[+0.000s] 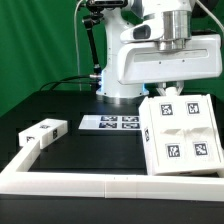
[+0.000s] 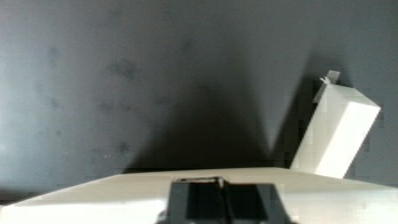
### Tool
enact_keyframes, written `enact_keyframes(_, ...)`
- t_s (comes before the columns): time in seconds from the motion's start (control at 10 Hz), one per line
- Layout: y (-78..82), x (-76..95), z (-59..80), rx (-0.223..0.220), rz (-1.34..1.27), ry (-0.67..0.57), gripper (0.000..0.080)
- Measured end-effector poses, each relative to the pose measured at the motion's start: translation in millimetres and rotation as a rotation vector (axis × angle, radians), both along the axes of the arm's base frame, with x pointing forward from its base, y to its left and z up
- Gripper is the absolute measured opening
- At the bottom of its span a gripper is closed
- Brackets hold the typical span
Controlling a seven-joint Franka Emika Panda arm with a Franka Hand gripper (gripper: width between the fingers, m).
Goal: Assemble cabinet
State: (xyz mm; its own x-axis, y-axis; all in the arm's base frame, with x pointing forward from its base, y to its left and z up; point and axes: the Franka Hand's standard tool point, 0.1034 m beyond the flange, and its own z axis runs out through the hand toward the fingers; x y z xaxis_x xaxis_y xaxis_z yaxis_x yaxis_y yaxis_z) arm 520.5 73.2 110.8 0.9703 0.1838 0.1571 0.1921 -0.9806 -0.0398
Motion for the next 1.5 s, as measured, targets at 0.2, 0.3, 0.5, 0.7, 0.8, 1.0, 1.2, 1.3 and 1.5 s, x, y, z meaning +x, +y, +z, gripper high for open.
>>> enact_keyframes(0.2,2.4,10.8,7.9,0.002,0.001,-0.004,0.0002)
enact_keyframes(0.3,3.1,17.1,12.8,0.004,0.002,-0.004,0.0002)
enact_keyframes(0.5,3.4,28.7,21.3,0.005,0.0,0.007,0.0002)
enact_keyframes(0.7,6.0,37.9,26.0,0.007,0.003,0.012,0.0002)
enact_keyframes(0.8,7.3,38.1,25.7,0.008,0.005,0.012,0.0002)
enact_keyframes(1.0,7.2,37.8,25.5,0.007,0.005,0.013,0.0108)
enact_keyframes(1.2,6.2,36.2,23.4,0.005,0.016,0.004,0.0243)
enact_keyframes(1.3,-1.2,17.8,10.5,-0.003,0.04,-0.002,0.0426)
enact_keyframes(1.5,-30.0,-27.4,-3.2,-0.025,0.059,0.016,0.0561)
